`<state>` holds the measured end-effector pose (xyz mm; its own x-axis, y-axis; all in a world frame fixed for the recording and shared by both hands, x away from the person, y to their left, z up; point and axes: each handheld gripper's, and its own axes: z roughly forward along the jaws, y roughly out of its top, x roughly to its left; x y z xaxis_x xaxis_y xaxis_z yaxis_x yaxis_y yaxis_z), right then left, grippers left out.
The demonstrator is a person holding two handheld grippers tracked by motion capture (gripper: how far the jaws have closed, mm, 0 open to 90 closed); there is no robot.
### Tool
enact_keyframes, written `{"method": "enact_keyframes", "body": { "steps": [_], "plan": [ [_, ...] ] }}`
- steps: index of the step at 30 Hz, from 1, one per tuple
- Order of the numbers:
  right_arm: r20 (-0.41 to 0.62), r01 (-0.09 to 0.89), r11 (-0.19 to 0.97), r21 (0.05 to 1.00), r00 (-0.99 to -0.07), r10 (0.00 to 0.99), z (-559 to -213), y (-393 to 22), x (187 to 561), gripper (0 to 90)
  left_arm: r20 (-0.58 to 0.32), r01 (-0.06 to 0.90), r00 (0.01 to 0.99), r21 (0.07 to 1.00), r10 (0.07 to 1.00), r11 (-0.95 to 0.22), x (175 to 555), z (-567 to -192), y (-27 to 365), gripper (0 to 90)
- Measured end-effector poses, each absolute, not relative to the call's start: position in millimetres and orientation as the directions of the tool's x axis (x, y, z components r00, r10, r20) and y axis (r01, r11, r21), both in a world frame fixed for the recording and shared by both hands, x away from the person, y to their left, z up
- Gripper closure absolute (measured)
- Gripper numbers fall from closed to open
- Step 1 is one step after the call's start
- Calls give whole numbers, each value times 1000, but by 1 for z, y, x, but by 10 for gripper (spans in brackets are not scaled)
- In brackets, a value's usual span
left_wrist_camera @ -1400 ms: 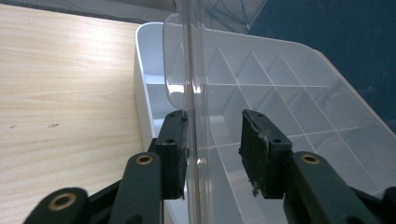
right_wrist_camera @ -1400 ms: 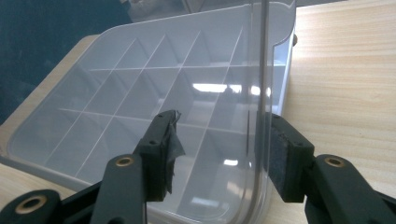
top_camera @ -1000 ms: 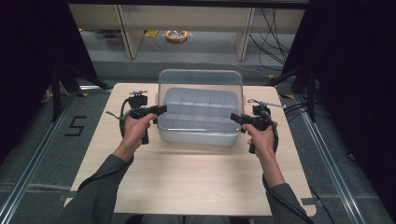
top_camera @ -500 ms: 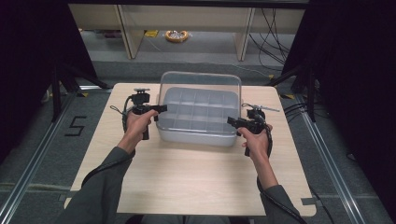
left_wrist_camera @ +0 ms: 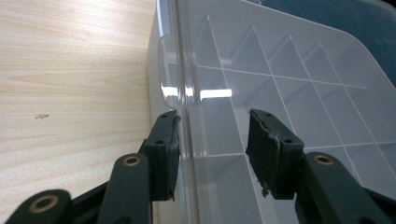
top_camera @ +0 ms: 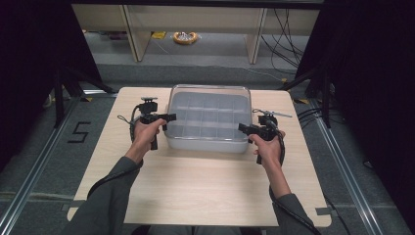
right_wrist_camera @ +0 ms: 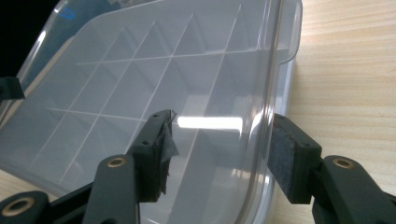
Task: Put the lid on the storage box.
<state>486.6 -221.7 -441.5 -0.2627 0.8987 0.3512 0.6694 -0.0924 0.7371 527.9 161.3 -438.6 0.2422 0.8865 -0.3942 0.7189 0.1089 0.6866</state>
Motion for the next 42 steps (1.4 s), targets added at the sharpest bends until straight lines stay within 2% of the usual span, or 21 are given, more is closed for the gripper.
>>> {"method": "enact_keyframes", "body": {
  "steps": [2,6,7,9,10,11,12,13,15,16,20,25,26,30,33,36,37,42],
  "plan": [
    [375,682,-111,723,-252,892,-440,-221,486,456,-400,715,237,689,885,120,527,-439,161,535],
    [352,679,-95,728,-251,902,-440,-221,488,451,-397,708,235,696,887,123,526,-440,160,532],
    [388,696,-132,706,-224,894,-438,-217,486,447,-389,704,243,701,889,114,526,-440,160,528],
    [352,693,-101,713,-230,907,-437,-216,488,448,-379,703,238,702,894,110,524,-440,159,519],
    [291,678,-53,733,-241,926,-437,-215,489,438,-353,702,243,706,903,87,523,-441,158,508],
    [264,673,-24,740,-258,929,-437,-216,490,432,-307,691,254,721,917,50,522,-442,157,539],
    [273,669,-35,743,-255,927,-437,-216,491,425,-265,672,268,740,926,17,521,-442,155,567],
    [315,684,-61,727,-253,915,-436,-218,492,453,-237,667,267,745,934,-1,520,-442,153,531],
    [294,681,-40,731,-262,919,-436,-218,493,447,-240,670,272,742,932,-5,520,-442,154,531],
    [321,692,-61,720,-253,913,-436,-217,492,444,-252,672,266,740,930,8,520,-442,154,535],
    [322,682,-53,729,-274,906,-438,-220,493,450,-254,670,269,743,929,9,519,-443,156,544],
    [333,688,-73,722,-253,908,-438,-219,490,449,-235,669,281,744,931,-14,518,-442,156,538],
    [367,700,-106,706,-235,900,-437,-217,487,449,-248,665,271,747,930,6,518,-443,154,533],
    [348,684,-86,724,-255,902,-439,-224,485,450,-263,664,280,747,923,11,517,-441,150,528],
    [354,677,-96,730,-254,900,-440,-232,483,464,-234,666,302,745,924,-29,516,-441,144,544],
    [377,706,-122,698,-217,900,-444,-232,482,440,-178,669,325,737,929,-93,517,-441,140,537],
    [350,691,-89,717,-246,904,-447,-236,483,442,-188,667,313,741,931,-75,517,-442,138,539],
    [384,701,-111,704,-244,891,-450,-238,483,444,-237,668,303,743,923,-29,515,-439,140,523]
  ]
}}
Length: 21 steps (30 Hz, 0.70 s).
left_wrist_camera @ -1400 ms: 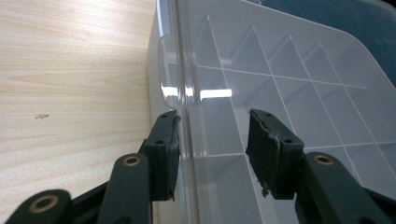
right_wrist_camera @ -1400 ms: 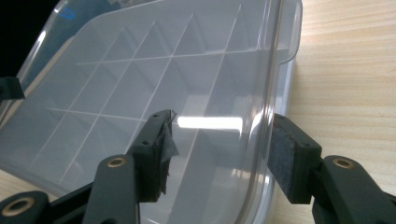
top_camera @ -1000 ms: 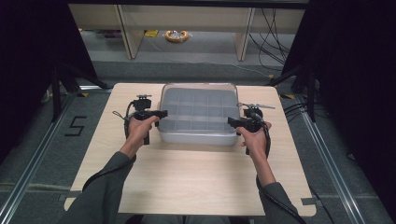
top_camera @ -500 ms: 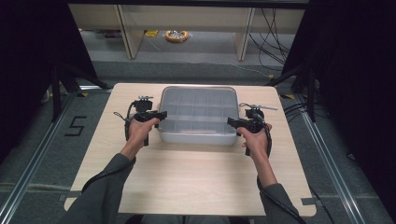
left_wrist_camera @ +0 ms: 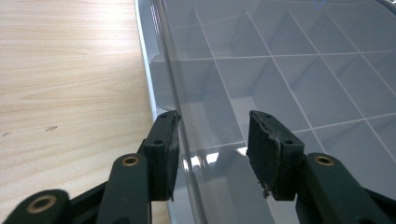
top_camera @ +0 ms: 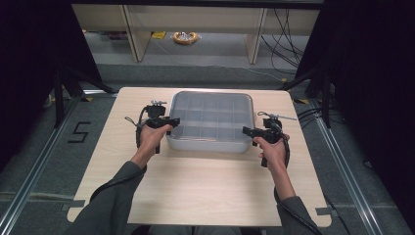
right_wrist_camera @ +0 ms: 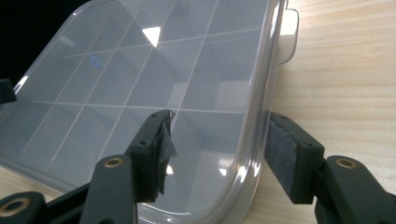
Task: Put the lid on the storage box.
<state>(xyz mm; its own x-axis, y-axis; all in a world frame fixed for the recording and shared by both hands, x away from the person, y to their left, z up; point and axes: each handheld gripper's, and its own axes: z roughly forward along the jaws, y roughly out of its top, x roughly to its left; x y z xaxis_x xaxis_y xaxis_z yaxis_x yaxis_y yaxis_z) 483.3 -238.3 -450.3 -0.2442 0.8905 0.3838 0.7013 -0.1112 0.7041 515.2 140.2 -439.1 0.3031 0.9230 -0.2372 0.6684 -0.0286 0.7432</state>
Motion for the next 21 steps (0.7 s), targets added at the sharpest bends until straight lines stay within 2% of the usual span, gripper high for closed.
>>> {"method": "enact_keyframes", "body": {
  "steps": [2,3,7,9,11,13,17,21],
  "plan": [
    [407,719,-125,684,-233,884,-449,-235,483,445,-246,668,290,744,925,-12,515,-437,143,510],
    [386,709,-89,700,-269,882,-450,-237,485,448,-253,666,285,746,925,-2,515,-437,144,499],
    [344,705,-63,707,-264,901,-447,-230,487,441,-260,679,270,734,927,8,518,-439,149,478],
    [382,731,-94,676,-239,893,-444,-228,486,438,-272,681,253,732,928,29,520,-440,152,458],
    [321,703,-36,710,-279,905,-447,-231,490,432,-296,688,228,723,927,61,523,-442,155,447],
    [346,715,-50,697,-275,897,-446,-229,490,421,-334,704,218,704,917,89,526,-446,160,442],
    [304,696,-11,718,-300,904,-447,-230,497,412,-420,718,195,677,887,162,532,-449,165,446],
    [364,725,-65,686,-265,893,-444,-230,498,431,-431,697,167,688,887,203,539,-446,170,427]
  ]
}}
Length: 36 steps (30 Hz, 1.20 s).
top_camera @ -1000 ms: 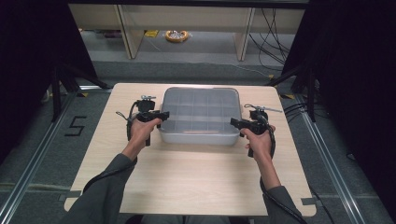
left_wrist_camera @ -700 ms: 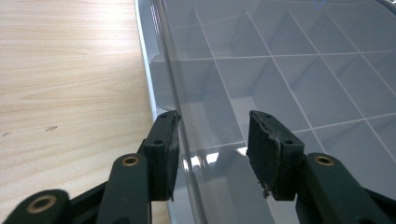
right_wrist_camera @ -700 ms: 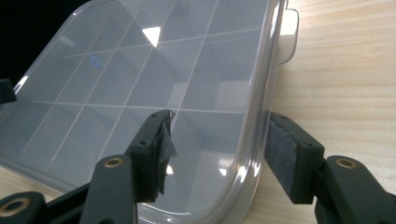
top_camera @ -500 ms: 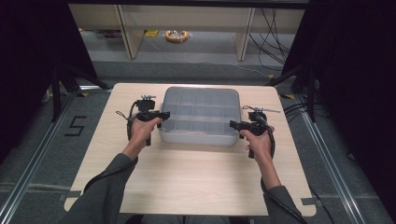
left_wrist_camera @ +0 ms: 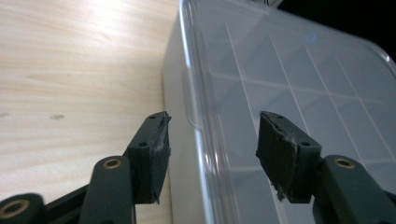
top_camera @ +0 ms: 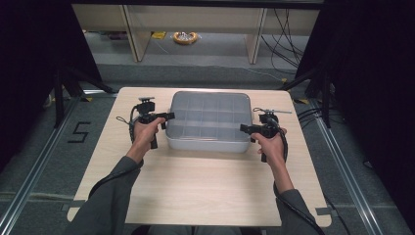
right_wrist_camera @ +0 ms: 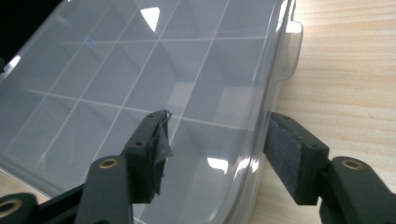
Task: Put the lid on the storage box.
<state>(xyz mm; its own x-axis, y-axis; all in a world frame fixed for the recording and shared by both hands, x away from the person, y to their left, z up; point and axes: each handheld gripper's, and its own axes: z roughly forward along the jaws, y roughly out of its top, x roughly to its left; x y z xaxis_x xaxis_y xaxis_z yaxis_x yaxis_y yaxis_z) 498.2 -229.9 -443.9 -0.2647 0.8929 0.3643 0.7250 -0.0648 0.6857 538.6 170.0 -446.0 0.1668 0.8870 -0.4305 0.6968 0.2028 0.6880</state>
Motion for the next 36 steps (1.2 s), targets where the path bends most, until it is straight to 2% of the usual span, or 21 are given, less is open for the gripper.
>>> {"method": "enact_keyframes", "body": {
  "steps": [1,3,4,6,7,8,9,10,11,12,13,14,16,18,23,25,27,28,32,35,36],
  "plan": [
    [336,704,-36,709,-292,895,-445,-234,501,437,-438,697,159,685,885,213,540,-446,171,427],
    [360,717,-76,693,-254,898,-443,-233,502,432,-454,699,153,678,878,229,544,-448,173,430],
    [337,703,-51,709,-275,900,-445,-237,507,433,-456,702,163,677,875,222,545,-449,173,436],
    [375,707,-84,702,-268,887,-444,-241,512,437,-471,705,155,669,868,237,547,-450,171,437],
    [421,729,-140,670,-217,881,-441,-239,512,438,-471,705,158,669,868,235,548,-451,170,438],
    [385,701,-104,706,-255,887,-442,-245,518,441,-471,706,163,669,867,231,549,-451,170,441],
    [436,728,-167,665,-197,878,-439,-242,518,444,-474,706,168,670,864,230,550,-452,169,444],
    [392,699,-114,706,-251,885,-441,-248,524,448,-476,707,173,669,863,228,551,-452,169,447],
    [387,695,-113,710,-250,888,-441,-249,527,449,-477,709,176,668,861,225,552,-453,168,452],
    [473,754,-207,623,-153,868,-436,-242,525,449,-477,711,174,666,861,225,553,-454,168,451],
    [381,698,-110,708,-246,891,-441,-249,532,451,-487,714,163,658,858,238,555,-455,168,449],
    [430,719,-173,673,-190,883,-440,-244,532,456,-493,718,157,652,856,244,555,-455,168,448],
    [398,709,-137,692,-216,892,-444,-247,537,459,-517,722,150,639,843,263,556,-457,168,446],
    [453,729,-196,656,-172,875,-445,-241,538,480,-552,732,163,623,818,275,557,-458,166,462],
    [410,712,-154,685,-203,889,-448,-238,539,479,-523,723,149,637,840,268,554,-458,164,510],
    [428,725,-171,667,-185,885,-447,-237,538,478,-520,719,141,639,842,274,552,-457,164,530],
    [400,714,-143,685,-204,894,-448,-237,537,475,-519,710,134,645,844,284,551,-455,164,542],
    [443,736,-190,650,-165,881,-446,-232,535,471,-517,706,137,649,845,282,550,-454,165,547],
    [410,719,-157,677,-191,892,-449,-234,536,465,-494,717,141,648,858,255,550,-455,163,544],
    [455,734,-207,647,-153,877,-450,-231,535,465,-494,710,153,657,856,253,554,-459,163,526],
    [514,752,-269,602,-107,851,-448,-228,532,465,-494,708,155,659,856,252,554,-459,163,524]
  ]
}}
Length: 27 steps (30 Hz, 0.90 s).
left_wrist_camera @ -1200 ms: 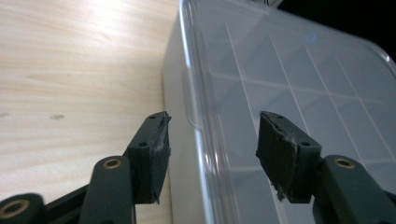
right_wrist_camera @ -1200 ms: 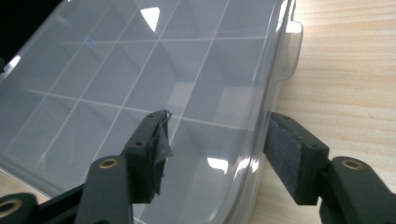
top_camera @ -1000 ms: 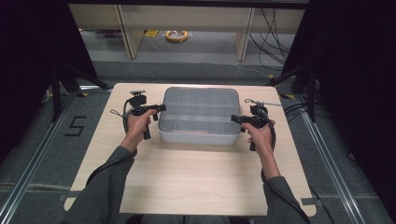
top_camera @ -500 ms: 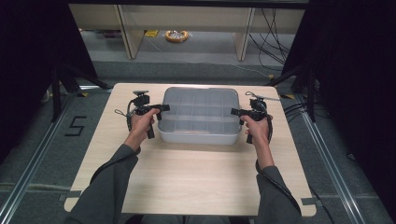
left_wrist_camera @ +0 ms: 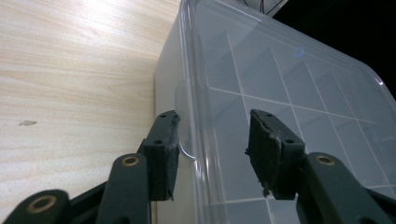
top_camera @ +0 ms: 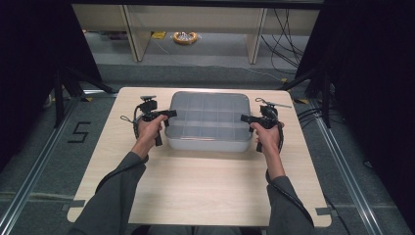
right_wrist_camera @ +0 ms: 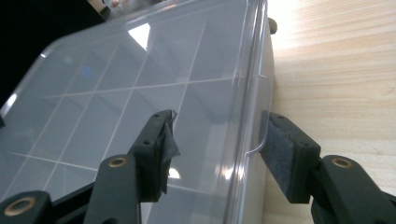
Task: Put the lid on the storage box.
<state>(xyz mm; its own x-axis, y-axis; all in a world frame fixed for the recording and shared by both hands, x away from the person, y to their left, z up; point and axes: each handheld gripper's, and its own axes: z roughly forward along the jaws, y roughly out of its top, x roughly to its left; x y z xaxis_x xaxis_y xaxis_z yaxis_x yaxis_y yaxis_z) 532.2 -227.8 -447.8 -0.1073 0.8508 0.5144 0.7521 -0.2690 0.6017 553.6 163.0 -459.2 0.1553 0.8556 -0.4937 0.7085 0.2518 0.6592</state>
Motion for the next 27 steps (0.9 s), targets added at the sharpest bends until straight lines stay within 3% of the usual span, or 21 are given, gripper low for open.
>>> {"method": "enact_keyframes", "body": {
  "steps": [4,7,8,14,16,19,21,23,27],
  "plan": [
    [515,755,-267,599,-108,851,-449,-228,531,463,-487,710,176,665,856,232,549,-458,166,538],
    [441,720,-191,667,-175,880,-455,-234,532,459,-486,708,185,668,854,227,547,-459,166,535],
    [476,737,-220,639,-155,866,-453,-232,529,457,-489,709,180,666,854,232,546,-459,166,536],
    [441,717,-189,671,-181,879,-454,-233,529,457,-476,712,196,671,857,209,547,-459,166,519],
    [404,692,-137,709,-239,883,-456,-237,531,458,-468,707,192,676,863,209,547,-460,163,501],
    [472,737,-226,637,-141,870,-452,-232,528,460,-467,708,186,673,864,212,547,-459,161,493],
    [449,714,-205,670,-170,877,-454,-234,531,461,-457,702,189,682,869,206,547,-459,159,489],
    [510,747,-267,609,-112,853,-451,-230,529,460,-457,708,190,677,869,201,548,-459,160,481],
    [457,722,-210,660,-163,874,-454,-233,530,457,-461,707,188,677,867,207,548,-459,160,484]
  ]
}}
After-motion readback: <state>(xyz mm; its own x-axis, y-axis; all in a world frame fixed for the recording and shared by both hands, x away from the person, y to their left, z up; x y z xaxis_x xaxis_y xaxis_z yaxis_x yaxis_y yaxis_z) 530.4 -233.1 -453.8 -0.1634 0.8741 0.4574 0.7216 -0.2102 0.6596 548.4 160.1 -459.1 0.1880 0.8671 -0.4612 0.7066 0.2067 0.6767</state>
